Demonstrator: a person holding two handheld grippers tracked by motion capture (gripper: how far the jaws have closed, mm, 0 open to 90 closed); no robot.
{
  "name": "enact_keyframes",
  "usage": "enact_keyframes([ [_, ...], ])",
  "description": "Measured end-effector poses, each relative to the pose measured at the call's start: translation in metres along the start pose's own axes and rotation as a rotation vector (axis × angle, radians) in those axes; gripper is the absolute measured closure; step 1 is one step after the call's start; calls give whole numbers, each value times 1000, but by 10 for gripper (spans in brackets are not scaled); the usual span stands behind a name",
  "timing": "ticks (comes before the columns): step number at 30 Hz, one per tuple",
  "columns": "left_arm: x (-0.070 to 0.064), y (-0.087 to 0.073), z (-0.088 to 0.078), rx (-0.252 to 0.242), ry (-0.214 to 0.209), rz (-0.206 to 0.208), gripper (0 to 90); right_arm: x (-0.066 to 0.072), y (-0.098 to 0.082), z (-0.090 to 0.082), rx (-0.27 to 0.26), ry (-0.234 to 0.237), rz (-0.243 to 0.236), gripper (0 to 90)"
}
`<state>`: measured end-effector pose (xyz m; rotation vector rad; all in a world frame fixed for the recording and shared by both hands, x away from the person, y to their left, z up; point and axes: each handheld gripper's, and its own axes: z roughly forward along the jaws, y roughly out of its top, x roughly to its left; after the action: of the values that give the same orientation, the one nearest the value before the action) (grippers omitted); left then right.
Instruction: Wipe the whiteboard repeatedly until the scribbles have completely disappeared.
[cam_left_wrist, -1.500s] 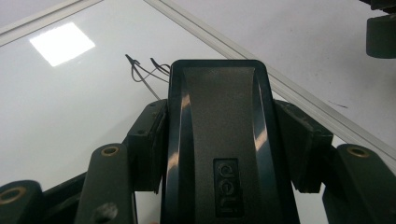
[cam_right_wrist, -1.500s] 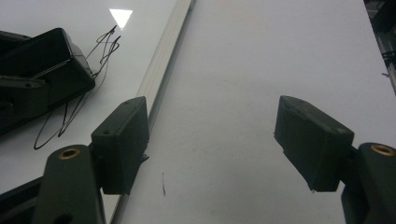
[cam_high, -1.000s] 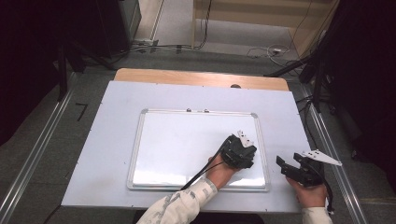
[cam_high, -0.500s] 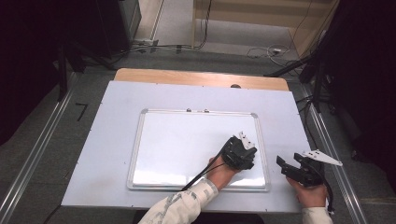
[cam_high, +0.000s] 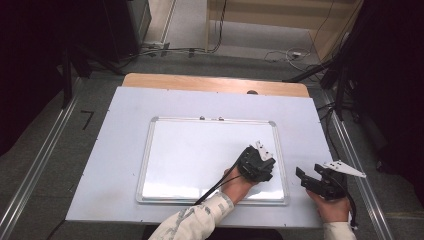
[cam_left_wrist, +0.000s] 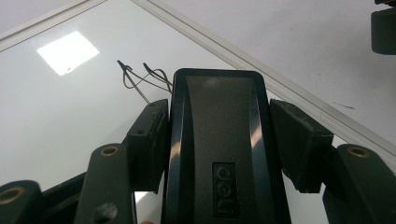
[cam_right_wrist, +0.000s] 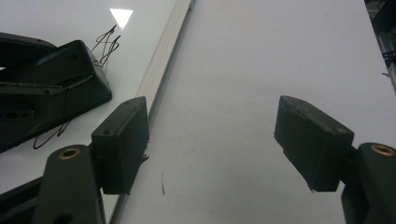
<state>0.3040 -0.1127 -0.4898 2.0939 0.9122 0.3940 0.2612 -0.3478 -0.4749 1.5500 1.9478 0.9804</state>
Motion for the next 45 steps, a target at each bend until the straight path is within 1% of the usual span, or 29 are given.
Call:
enact_keyframes([
  [5, -1, 0, 0, 5, 9, 11, 413, 0, 0, 0, -1, 1, 1, 249],
  [10, -4, -1, 0, 6, 15, 13, 415, 0, 0, 0, -2, 1, -2, 250],
  [12, -5, -1, 0, 7, 14, 13, 415, 0, 0, 0, -1, 1, -2, 251],
  [21, -12, -5, -3, 8, 11, 36, 416, 1, 0, 0, -1, -3, -3, 252],
  [25, -15, -6, -4, 6, 9, 34, 416, 1, 0, -1, -1, -2, -1, 253],
  [29, -17, -8, -6, 7, 9, 41, 416, 1, 0, -1, -2, -1, -1, 254],
  [39, -18, -8, -4, 13, 18, 59, 416, 1, 0, -2, -7, 0, -4, 258],
  [45, -16, -8, -2, 12, 15, 58, 416, 1, 0, -2, -8, -2, -3, 261],
])
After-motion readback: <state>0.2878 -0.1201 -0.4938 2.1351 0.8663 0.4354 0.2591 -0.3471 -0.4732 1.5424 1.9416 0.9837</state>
